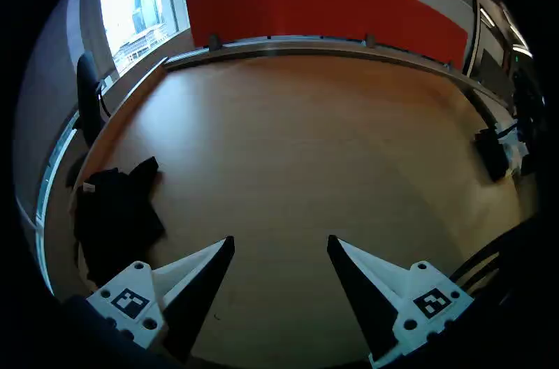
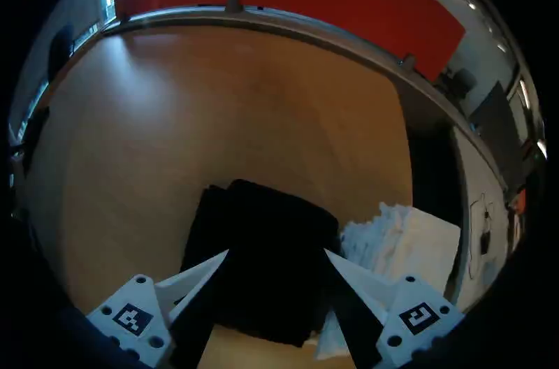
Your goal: Fold towel
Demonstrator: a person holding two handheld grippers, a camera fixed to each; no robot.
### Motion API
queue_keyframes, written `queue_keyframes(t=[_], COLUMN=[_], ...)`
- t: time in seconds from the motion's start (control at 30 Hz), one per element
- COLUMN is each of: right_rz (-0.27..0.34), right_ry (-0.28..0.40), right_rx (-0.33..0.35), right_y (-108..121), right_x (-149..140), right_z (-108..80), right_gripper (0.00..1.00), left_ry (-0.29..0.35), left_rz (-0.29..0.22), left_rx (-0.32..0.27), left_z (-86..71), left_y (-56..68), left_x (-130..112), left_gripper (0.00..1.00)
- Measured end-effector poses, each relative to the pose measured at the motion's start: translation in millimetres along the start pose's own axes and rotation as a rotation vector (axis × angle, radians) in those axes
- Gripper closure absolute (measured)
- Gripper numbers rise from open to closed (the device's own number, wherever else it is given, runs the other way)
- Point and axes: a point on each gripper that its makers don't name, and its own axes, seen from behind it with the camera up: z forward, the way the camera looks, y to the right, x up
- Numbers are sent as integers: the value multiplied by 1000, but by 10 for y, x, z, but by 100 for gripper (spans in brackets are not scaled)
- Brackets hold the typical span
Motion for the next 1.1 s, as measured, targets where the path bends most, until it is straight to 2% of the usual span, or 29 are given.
queue_keyframes(t=[0.6, 0.8, 1.1], right_rz=[6, 2, 4], right_ry=[-47, -43, -8], right_rx=[23, 21, 12], right_y=[26, 35, 32], right_x=[-100, -84, 32], right_z=[295, 272, 125], right_gripper=[15, 15, 15], left_ry=[-20, -17, -3], left_rz=[0, -1, -3], left_rx=[30, 30, 22], left_z=[-56, -57, -41], left_y=[-52, -56, -73], left_x=[-78, -62, 2], left_gripper=[1, 1, 1])
